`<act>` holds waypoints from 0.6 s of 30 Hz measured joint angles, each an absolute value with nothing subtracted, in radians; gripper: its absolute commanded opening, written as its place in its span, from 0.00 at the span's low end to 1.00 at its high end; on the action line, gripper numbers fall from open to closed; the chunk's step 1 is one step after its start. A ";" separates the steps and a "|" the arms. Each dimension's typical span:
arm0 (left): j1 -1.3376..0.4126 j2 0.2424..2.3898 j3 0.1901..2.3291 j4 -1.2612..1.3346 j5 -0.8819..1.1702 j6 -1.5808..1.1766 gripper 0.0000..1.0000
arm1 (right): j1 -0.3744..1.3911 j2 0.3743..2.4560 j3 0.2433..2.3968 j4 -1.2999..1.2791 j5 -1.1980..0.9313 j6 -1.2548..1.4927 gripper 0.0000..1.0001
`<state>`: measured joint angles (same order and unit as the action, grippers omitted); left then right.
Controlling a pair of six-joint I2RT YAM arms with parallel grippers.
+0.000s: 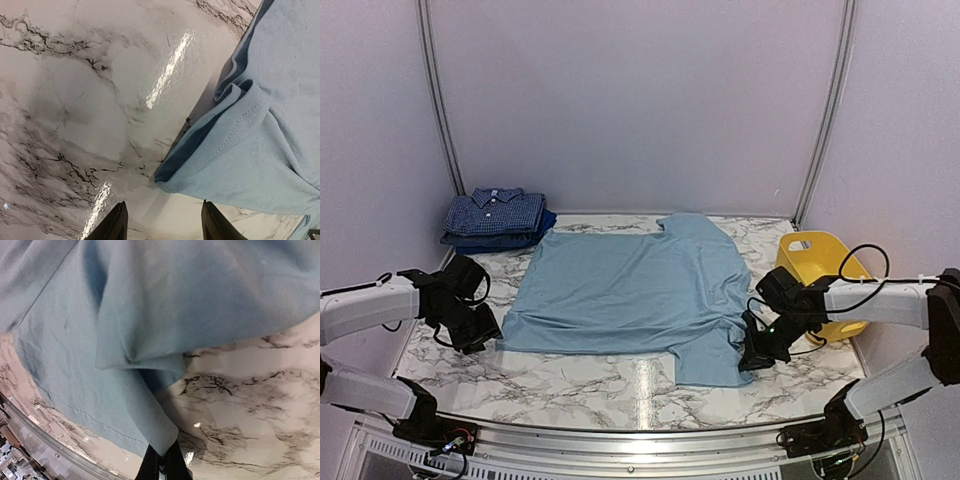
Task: Fold and stack the mixed laundry pile
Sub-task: Pick up the flattened T-shirt from the center of the board.
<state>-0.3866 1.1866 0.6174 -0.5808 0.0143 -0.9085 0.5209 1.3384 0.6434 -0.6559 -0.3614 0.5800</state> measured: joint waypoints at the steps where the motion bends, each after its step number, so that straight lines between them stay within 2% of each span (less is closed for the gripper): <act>1: -0.385 1.191 0.617 -0.577 0.015 -0.905 0.49 | 0.521 1.332 0.643 -0.656 -0.364 0.580 0.00; 8: -0.385 1.252 0.605 -0.527 0.052 -0.886 0.41 | 0.521 1.276 0.652 -0.673 -0.397 0.580 0.00; 11: -0.384 1.283 0.599 -0.507 0.062 -0.879 0.24 | 0.521 1.250 0.673 -0.685 -0.417 0.581 0.00; 14: -0.384 1.311 0.595 -0.489 0.078 -0.867 0.14 | 0.524 1.213 0.698 -0.700 -0.437 0.581 0.00; 16: -0.384 1.310 0.588 -0.476 0.086 -0.875 0.03 | 0.529 1.179 0.717 -0.706 -0.456 0.580 0.00; 18: -0.384 1.301 0.576 -0.470 0.094 -0.877 0.00 | 0.540 1.142 0.726 -0.705 -0.482 0.579 0.00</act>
